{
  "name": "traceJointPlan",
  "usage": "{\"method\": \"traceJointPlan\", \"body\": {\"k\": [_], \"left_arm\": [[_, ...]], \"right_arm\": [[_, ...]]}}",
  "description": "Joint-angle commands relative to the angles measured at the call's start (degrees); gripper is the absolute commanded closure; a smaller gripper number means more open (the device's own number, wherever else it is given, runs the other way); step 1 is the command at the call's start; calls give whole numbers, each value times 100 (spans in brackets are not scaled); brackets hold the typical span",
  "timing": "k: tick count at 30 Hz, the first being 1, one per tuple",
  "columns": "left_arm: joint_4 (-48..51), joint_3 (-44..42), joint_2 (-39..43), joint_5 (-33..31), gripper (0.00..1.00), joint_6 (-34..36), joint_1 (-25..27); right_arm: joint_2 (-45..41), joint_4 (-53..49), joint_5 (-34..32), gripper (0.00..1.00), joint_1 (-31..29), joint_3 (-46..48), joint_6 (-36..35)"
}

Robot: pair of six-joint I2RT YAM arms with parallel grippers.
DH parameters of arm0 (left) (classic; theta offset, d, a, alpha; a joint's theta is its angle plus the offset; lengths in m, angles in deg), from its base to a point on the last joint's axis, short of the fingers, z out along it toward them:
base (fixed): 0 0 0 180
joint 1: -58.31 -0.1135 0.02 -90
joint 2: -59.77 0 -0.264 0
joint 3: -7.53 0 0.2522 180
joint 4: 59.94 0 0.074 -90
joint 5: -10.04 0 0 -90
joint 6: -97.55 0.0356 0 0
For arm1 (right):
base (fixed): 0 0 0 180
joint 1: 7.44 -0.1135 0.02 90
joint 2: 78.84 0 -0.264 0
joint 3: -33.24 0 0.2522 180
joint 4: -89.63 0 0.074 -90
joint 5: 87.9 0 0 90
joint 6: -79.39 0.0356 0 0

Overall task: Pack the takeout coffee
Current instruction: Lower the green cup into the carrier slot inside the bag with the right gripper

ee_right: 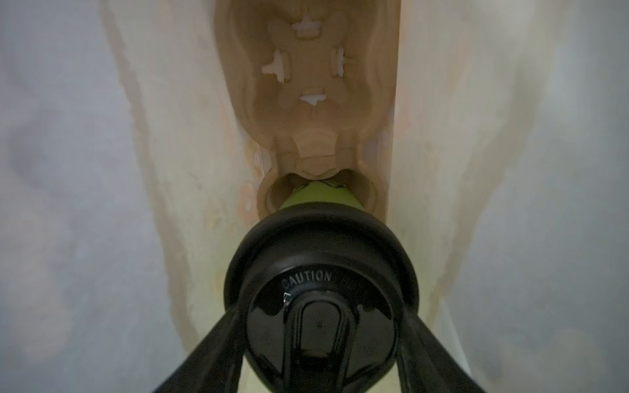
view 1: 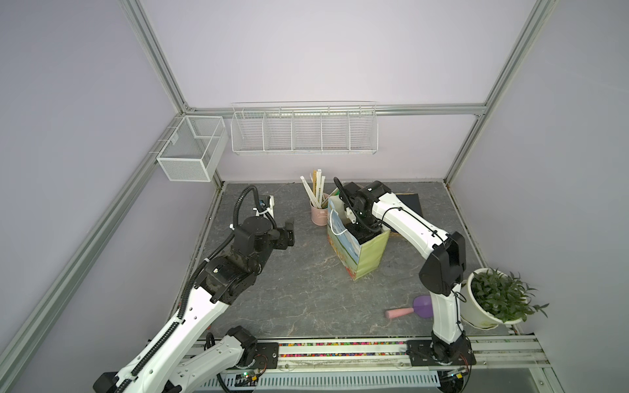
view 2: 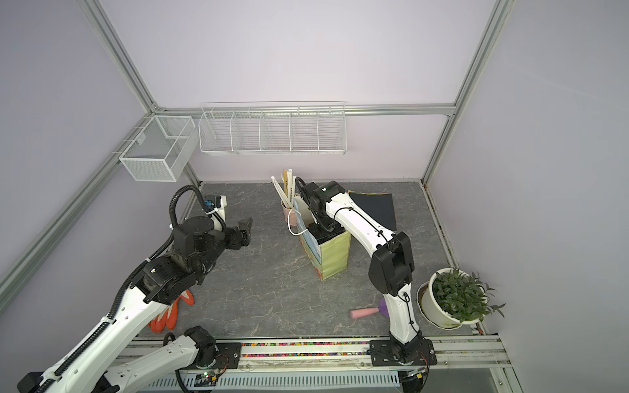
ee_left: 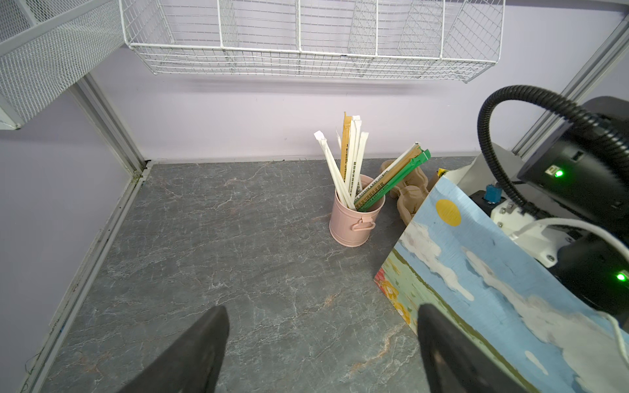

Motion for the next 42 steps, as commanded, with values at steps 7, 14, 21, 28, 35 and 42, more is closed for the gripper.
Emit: {"method": "traceJointPlan", "body": {"k": [7, 14, 21, 28, 35, 42], "left_arm": [[150, 34, -21, 60, 13, 138, -34], [176, 40, -46, 60, 13, 146, -34], [185, 49, -86, 77, 13, 147, -32], [185, 58, -91, 70, 13, 152, -34], [190, 55, -90, 97, 13, 155, -34], [193, 58, -104, 111, 13, 155, -34]], "right_arm": [[44, 102, 88, 40, 57, 299, -76], [-94, 504, 164, 40, 134, 865, -34], [1, 715, 199, 40, 253, 1173, -116], [188, 728, 51, 40, 288, 1226, -168], [285, 774, -98, 40, 296, 1345, -184], [170, 587, -149, 37, 285, 928, -178]]}}
